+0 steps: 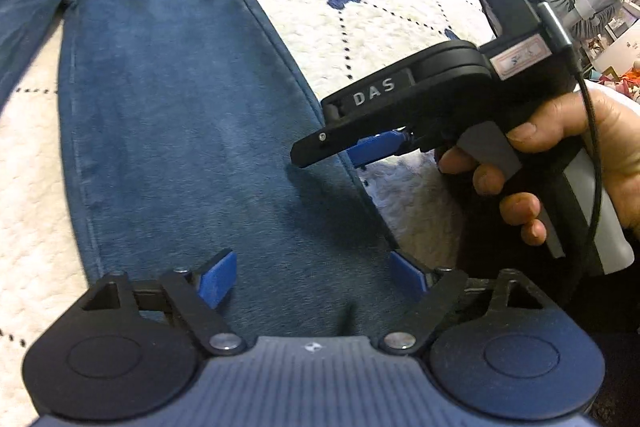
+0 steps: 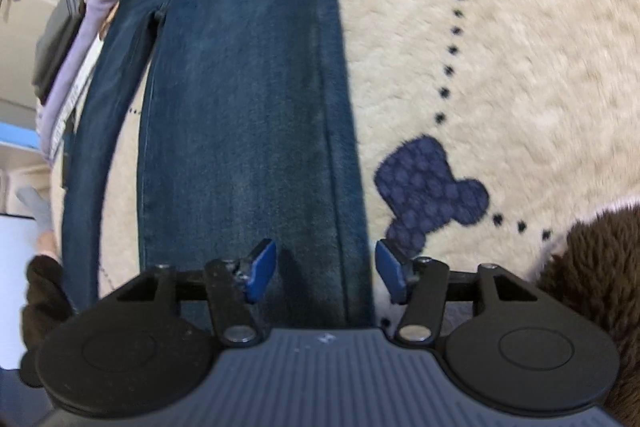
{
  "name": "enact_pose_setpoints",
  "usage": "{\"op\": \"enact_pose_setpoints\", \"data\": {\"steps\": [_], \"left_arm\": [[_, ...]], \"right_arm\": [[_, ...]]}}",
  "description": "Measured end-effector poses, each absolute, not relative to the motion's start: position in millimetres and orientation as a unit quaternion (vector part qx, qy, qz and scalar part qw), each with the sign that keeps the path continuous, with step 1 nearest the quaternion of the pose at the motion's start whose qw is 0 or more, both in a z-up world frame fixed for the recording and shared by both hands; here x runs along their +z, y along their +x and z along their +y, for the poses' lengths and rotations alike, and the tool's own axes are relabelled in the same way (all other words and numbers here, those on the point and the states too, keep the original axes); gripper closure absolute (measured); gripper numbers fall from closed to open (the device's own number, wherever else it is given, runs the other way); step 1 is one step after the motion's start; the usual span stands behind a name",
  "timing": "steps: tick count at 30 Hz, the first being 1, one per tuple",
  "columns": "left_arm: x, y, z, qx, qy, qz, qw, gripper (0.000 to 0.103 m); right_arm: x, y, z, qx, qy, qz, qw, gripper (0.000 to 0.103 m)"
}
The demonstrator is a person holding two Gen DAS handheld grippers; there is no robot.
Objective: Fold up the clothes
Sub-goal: 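Close the right gripper on one leg hem while the left gripper grips the other hem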
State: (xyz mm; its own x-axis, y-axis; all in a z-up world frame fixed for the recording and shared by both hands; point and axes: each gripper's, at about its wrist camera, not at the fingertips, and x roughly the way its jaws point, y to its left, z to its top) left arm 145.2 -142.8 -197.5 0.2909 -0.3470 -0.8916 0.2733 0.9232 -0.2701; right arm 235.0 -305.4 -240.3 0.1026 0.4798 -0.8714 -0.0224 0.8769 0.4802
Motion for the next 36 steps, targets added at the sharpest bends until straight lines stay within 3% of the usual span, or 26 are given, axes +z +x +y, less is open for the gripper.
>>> {"op": "enact_pose_setpoints", "data": {"steps": [3,5,6,9,23,36], "left_arm": [[-207,146,-149,-0.186,-0.023,0.570,0.800,0.027],[-211,145,-151,-0.179,-0.020,0.576,0.797,0.028],[-213,146,-152,-0.175,-0.020,0.577,0.797,0.028],[-217,149,-153,-0.173,-0.026,0.582,0.794,0.029],[-221,156,-167,-0.156,-0.044,0.596,0.786,0.045],[-202,156,-189,-0.097,-0.026,0.578,0.810,0.045]], "right_arm": [[-245,232,-315,0.179,0.202,0.644,0.716,0.055],[-244,232,-317,0.176,0.201,0.646,0.715,0.069],[-244,232,-318,0.173,0.195,0.648,0.715,0.084],[-244,230,-323,0.178,0.217,0.647,0.709,0.089],[-201,220,-287,0.239,0.198,0.622,0.719,0.090],[-194,218,-285,0.247,0.198,0.619,0.719,0.090]]}}
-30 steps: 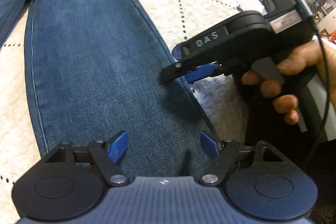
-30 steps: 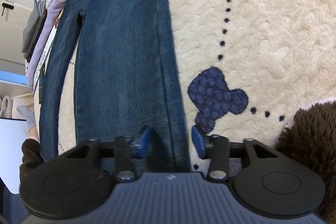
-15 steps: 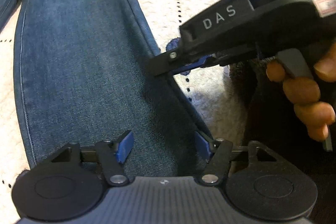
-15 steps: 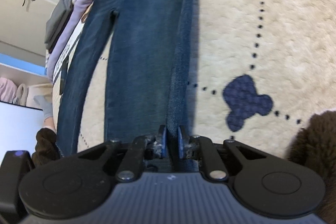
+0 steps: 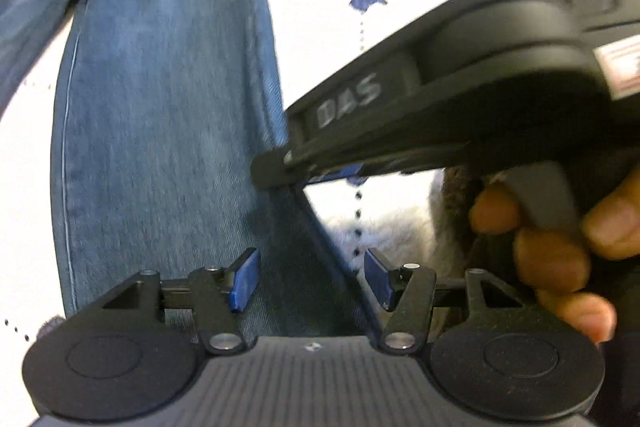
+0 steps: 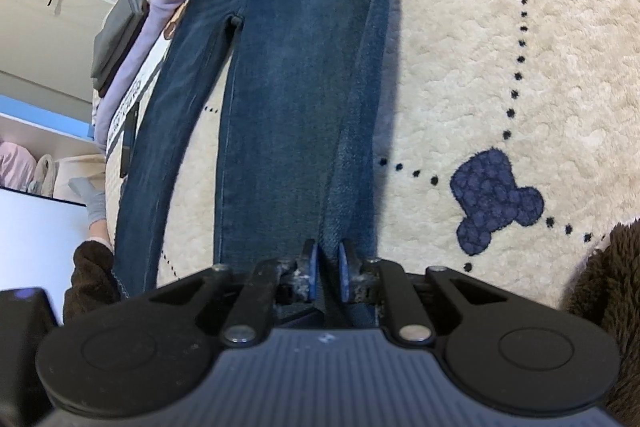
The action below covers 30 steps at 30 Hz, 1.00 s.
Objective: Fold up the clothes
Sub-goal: 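Close the right gripper on one leg hem while the left gripper grips the other hem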
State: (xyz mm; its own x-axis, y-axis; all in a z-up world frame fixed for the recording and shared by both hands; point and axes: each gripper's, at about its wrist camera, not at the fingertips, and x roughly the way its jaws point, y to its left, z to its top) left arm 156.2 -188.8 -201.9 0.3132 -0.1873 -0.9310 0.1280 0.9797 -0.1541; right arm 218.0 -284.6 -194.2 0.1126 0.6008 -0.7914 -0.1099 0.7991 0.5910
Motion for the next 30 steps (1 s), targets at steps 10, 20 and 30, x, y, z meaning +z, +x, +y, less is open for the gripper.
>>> {"op": "enact_pose_setpoints", "data": {"steps": [10,20,30], "left_arm": [[-219,149,-156,-0.079,-0.098,0.596,0.793,0.094],[-200,181,-97,-0.107,-0.140,0.601,0.779,0.095],[-174,173,-66,-0.136,-0.161,0.594,0.776,0.095]], "right_arm": [[-192,218,-282,0.258,0.202,0.614,0.719,0.086],[-185,231,-279,0.247,0.251,0.587,0.729,0.062],[-167,326,-250,0.192,0.238,0.540,0.784,0.049]]}}
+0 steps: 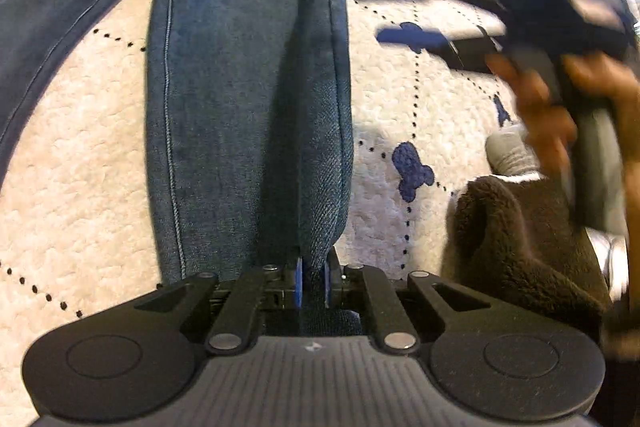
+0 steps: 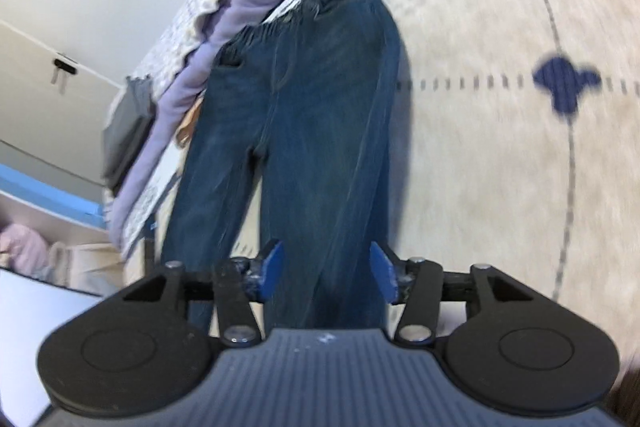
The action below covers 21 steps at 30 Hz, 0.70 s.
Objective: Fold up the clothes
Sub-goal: 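Close the right gripper on one leg hem while the left gripper grips the other hem, then lift both hems and carry them over the legs toward the waistband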
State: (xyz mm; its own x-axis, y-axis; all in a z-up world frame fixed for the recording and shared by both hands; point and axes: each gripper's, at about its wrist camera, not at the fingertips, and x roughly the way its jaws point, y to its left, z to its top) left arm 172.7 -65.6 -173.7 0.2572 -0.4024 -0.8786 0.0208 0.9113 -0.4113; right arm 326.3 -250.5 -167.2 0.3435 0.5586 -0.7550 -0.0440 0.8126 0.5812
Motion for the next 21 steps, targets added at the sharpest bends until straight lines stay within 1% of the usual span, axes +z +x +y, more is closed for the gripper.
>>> {"op": "enact_pose_setpoints", "data": {"steps": [7,13,18,21], "left_arm": [[-175,176,-57,-0.176,-0.158,0.590,0.772,0.095],[-176,183,-34,-0.193,-0.181,0.592,0.761,0.095],[-168,182,-20,-0.204,-0.179,0.587,0.763,0.095],[-166,182,-13,-0.208,-0.178,0.586,0.763,0.095]], "right_arm": [[-196,404,-252,0.139,0.223,0.536,0.802,0.049],[-212,463,-245,0.112,0.208,0.515,0.824,0.049],[-225,507,-238,0.106,0.232,0.509,0.822,0.049],[-233,524,-231,0.099,0.228,0.513,0.822,0.049]]}}
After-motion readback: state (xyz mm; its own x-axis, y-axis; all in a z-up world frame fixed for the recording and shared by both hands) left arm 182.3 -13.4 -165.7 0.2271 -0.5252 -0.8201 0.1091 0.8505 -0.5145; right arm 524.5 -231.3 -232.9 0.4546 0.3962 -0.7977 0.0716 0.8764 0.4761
